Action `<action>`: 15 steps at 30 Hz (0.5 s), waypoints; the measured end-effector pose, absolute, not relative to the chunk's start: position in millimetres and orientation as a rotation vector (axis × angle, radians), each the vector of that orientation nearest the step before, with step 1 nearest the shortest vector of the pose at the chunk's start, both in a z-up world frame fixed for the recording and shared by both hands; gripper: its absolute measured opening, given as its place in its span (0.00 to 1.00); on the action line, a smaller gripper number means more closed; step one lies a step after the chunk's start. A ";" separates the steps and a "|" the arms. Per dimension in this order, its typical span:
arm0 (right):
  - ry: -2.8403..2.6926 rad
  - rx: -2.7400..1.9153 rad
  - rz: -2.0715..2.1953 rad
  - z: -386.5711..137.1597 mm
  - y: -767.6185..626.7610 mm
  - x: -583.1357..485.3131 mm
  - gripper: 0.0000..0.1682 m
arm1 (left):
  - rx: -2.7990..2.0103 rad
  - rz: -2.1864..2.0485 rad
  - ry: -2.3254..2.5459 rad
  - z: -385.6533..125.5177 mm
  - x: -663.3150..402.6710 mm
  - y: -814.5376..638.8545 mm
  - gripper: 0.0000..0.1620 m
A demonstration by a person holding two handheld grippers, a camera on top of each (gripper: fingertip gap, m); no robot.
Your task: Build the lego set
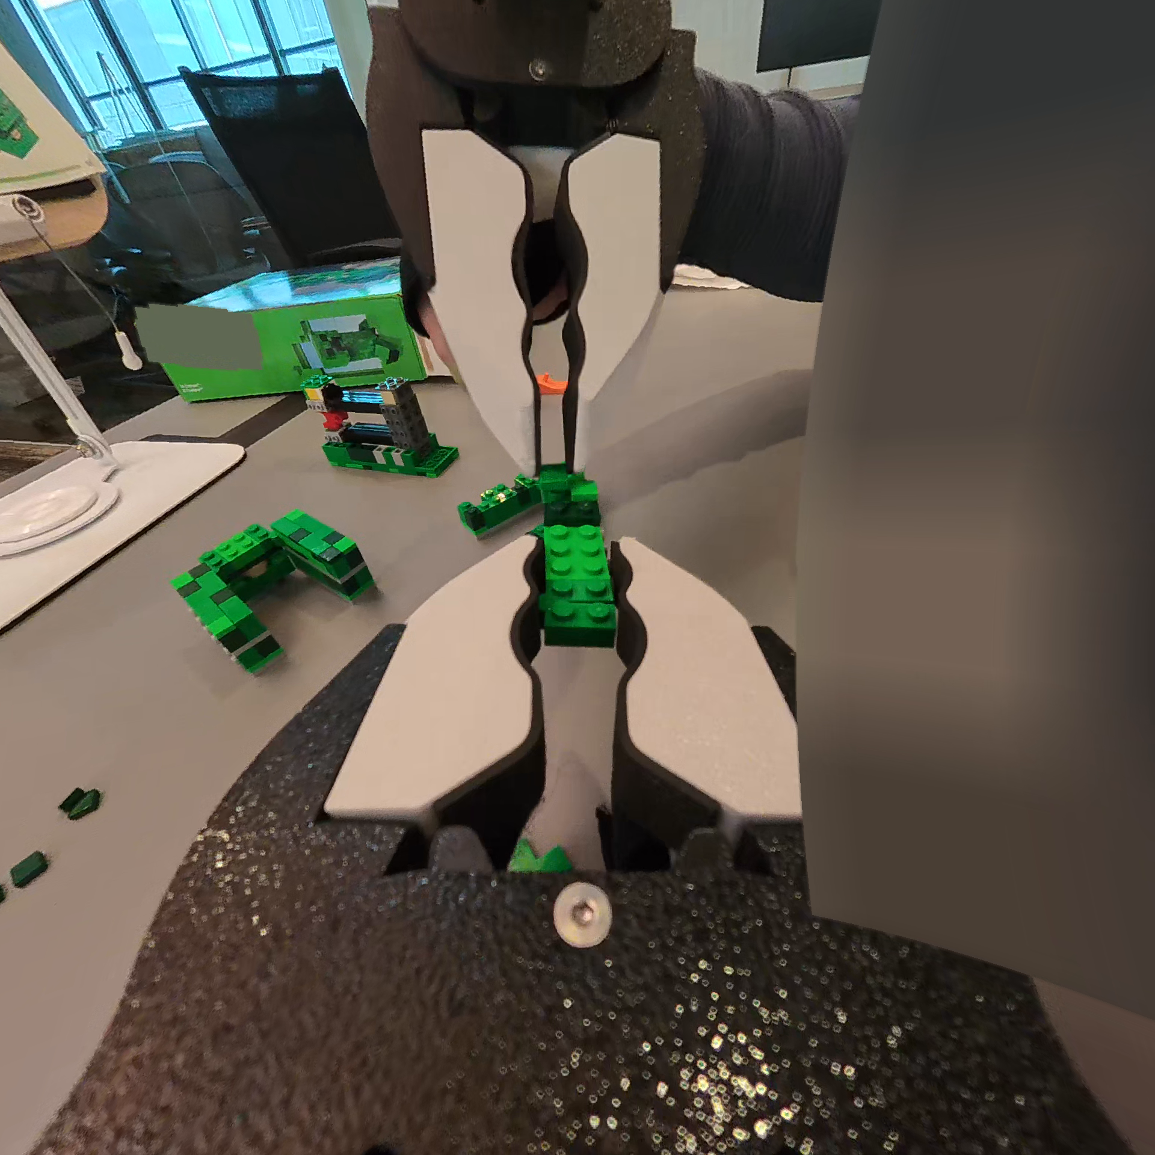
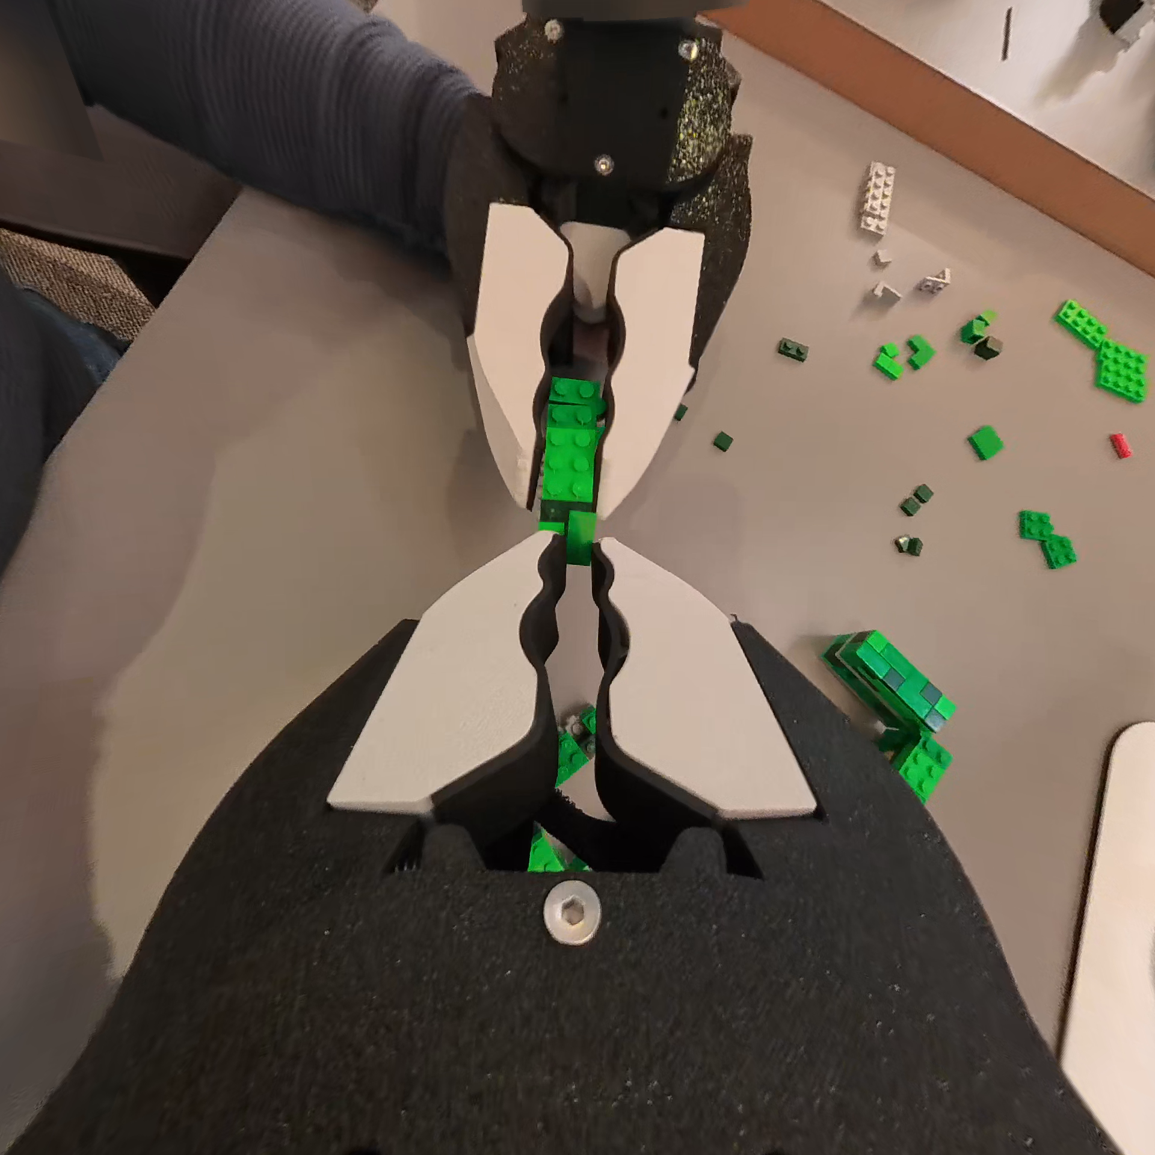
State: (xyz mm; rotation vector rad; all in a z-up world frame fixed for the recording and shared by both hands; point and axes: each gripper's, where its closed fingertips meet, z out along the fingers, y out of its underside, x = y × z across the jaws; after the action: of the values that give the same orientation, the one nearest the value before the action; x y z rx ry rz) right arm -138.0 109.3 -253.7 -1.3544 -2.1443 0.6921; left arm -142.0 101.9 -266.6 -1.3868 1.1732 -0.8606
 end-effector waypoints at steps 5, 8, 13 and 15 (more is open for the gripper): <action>-2.195 -1.340 0.654 -255.6 105.3 -140.3 0.04 | -1.391 -0.853 1.190 -268.5 -140.2 100.9 0.12; -2.227 -1.340 0.607 -257.8 104.6 -138.8 0.04 | -1.392 -0.849 1.198 -269.5 -139.4 100.4 0.12; -2.248 -1.343 0.573 -258.9 103.9 -137.4 0.04 | -1.387 -0.842 1.212 -270.6 -138.0 99.3 0.12; -2.251 -1.344 0.567 -259.2 103.6 -136.8 0.04 | -1.386 -0.840 1.213 -270.8 -137.8 99.3 0.12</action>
State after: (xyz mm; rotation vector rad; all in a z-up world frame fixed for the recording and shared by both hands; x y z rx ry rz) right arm -136.8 103.6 -259.2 -1.3440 -2.2513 0.5672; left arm -137.8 99.3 -270.8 -1.3861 1.2130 -0.8396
